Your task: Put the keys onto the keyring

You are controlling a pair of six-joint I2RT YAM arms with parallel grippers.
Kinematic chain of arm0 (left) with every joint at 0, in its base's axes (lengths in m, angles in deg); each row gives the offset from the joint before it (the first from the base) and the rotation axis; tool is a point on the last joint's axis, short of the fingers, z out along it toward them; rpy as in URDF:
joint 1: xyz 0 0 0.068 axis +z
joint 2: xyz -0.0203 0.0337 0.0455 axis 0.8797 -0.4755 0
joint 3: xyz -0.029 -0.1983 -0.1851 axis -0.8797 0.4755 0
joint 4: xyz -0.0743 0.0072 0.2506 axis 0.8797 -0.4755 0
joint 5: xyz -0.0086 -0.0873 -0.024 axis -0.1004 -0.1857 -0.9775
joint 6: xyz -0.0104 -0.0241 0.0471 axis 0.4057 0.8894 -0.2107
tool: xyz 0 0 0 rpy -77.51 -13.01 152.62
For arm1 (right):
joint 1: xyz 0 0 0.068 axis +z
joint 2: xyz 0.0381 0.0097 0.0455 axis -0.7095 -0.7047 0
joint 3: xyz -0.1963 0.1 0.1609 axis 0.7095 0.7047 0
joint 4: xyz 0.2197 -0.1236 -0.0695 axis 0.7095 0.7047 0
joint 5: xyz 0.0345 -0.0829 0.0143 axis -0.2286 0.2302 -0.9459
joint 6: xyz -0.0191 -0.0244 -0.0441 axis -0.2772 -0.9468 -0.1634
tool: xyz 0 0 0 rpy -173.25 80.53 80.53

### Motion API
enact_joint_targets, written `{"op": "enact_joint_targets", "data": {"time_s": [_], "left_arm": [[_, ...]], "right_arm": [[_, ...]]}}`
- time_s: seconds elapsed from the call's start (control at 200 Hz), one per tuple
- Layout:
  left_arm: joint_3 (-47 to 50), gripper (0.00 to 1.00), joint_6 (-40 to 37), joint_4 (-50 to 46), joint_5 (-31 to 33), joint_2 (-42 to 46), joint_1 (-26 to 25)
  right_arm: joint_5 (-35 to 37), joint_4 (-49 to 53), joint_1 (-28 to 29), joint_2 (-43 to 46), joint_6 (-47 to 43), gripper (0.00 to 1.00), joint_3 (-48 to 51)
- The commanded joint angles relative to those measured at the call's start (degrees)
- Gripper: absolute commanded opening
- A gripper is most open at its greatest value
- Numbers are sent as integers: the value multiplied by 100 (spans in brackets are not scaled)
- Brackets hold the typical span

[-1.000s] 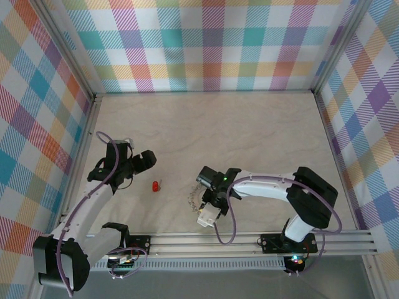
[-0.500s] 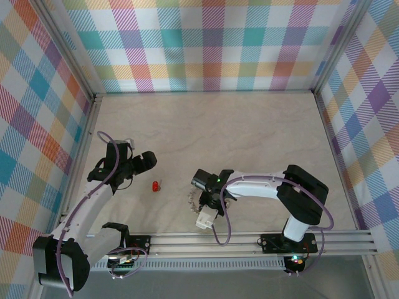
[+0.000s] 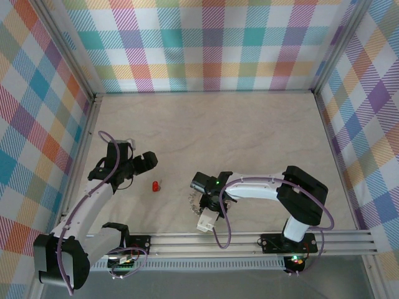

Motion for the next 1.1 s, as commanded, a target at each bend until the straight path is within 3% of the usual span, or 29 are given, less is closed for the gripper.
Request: {"op": "enact_joint_targets", "data": {"time_s": [0.0, 0.84, 1.095], "left_arm": [[-180, 86, -105, -20, -92, -46, 82], [-67, 86, -116, -5, -151, -66, 83], [-43, 86, -81, 15, -178, -57, 81]], "right_arm": [[-6, 316, 51, 74, -126, 21, -94], [162, 400, 64, 232, 87, 8, 88], [113, 377, 71, 196, 264, 11, 82]]}}
